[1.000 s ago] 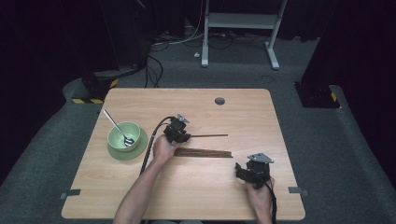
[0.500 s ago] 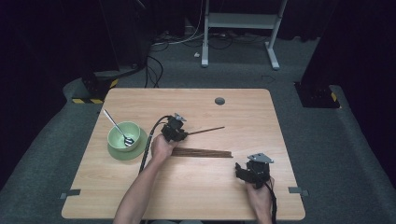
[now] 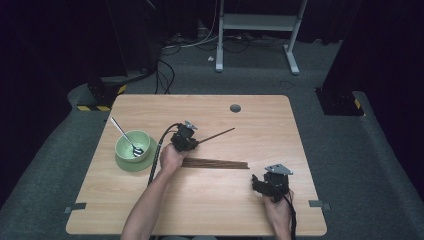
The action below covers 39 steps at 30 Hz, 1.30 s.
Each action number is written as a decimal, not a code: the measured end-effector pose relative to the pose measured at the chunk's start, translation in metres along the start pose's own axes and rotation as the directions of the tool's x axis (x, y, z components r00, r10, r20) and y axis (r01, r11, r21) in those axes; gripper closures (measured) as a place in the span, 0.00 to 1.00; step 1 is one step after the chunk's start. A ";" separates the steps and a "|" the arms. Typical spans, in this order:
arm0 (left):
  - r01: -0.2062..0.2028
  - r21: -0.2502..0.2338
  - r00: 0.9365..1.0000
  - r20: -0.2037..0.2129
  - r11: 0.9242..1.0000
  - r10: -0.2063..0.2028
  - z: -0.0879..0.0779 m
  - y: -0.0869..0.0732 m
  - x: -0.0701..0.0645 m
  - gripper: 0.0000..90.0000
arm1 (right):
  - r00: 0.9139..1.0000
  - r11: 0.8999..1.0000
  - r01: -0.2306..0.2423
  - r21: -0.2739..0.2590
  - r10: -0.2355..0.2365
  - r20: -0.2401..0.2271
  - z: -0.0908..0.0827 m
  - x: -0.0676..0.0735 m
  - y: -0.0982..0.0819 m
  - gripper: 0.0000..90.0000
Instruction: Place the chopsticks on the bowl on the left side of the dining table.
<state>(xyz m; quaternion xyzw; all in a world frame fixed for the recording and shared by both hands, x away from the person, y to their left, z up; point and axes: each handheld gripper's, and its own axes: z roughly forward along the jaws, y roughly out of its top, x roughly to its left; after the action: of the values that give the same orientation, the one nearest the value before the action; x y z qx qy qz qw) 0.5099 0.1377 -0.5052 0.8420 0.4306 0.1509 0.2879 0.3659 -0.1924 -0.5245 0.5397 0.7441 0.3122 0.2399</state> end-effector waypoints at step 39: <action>0.006 -0.006 1.000 -0.018 1.000 -0.006 -0.003 -0.005 0.011 0.92 | 1.000 1.000 0.001 0.001 -0.001 -0.004 0.000 0.000 0.000 0.27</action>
<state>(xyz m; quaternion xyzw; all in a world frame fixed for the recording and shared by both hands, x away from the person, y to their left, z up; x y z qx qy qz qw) 0.5112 0.1502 -0.5059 0.8385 0.4351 0.1590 0.2869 0.3655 -0.1921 -0.5245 0.5389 0.7449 0.3129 0.2383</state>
